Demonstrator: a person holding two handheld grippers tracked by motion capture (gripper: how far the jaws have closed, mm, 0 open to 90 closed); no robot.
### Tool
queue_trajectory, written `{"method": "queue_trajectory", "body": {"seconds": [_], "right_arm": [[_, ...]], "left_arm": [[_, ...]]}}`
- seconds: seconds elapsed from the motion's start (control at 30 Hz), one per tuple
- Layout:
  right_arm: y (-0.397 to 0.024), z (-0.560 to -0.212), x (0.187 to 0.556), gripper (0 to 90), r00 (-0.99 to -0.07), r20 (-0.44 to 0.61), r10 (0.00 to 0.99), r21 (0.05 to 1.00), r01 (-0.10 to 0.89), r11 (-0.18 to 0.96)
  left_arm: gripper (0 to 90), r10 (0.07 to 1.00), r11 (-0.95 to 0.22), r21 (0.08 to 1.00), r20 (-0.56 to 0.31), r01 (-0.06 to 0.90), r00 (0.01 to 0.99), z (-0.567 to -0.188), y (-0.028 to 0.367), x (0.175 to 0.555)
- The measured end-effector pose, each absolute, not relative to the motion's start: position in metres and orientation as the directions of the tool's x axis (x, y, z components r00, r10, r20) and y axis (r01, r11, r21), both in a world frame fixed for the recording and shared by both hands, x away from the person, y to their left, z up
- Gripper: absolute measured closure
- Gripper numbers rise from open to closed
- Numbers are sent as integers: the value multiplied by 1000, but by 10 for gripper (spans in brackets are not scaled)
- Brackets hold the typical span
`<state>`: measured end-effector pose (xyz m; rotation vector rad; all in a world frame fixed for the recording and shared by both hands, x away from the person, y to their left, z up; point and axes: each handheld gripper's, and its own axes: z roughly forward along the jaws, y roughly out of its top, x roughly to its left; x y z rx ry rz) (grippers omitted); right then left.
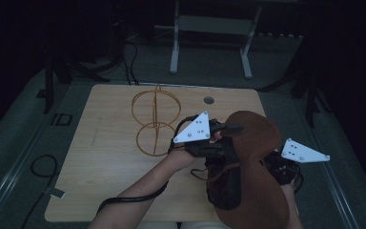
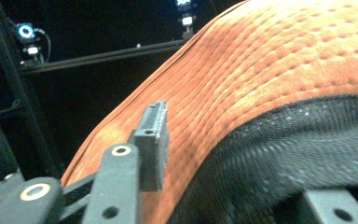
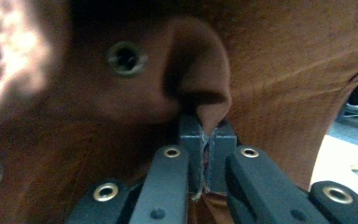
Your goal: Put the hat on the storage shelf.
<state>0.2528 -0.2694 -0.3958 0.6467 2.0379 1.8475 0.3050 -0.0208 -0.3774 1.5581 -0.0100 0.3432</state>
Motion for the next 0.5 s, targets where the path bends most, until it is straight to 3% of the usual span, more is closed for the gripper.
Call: {"method": "queue_trajectory", "body": {"seconds": [0.13,0.3,0.5], "right_arm": [[-274,-393,254,878,-836,67,544,992,115,55],[-281,-388,254,878,-821,60,568,995,98,37],[-292,-383,255,878,-791,54,610,996,82,18]], "left_arm": [[457,270,-63,971,237,-229,933,-376,-15,304],[385,343,-95,970,243,-224,907,-375,-1,304],[288,440,-63,984,180,-169,880,-375,27,305]]}}
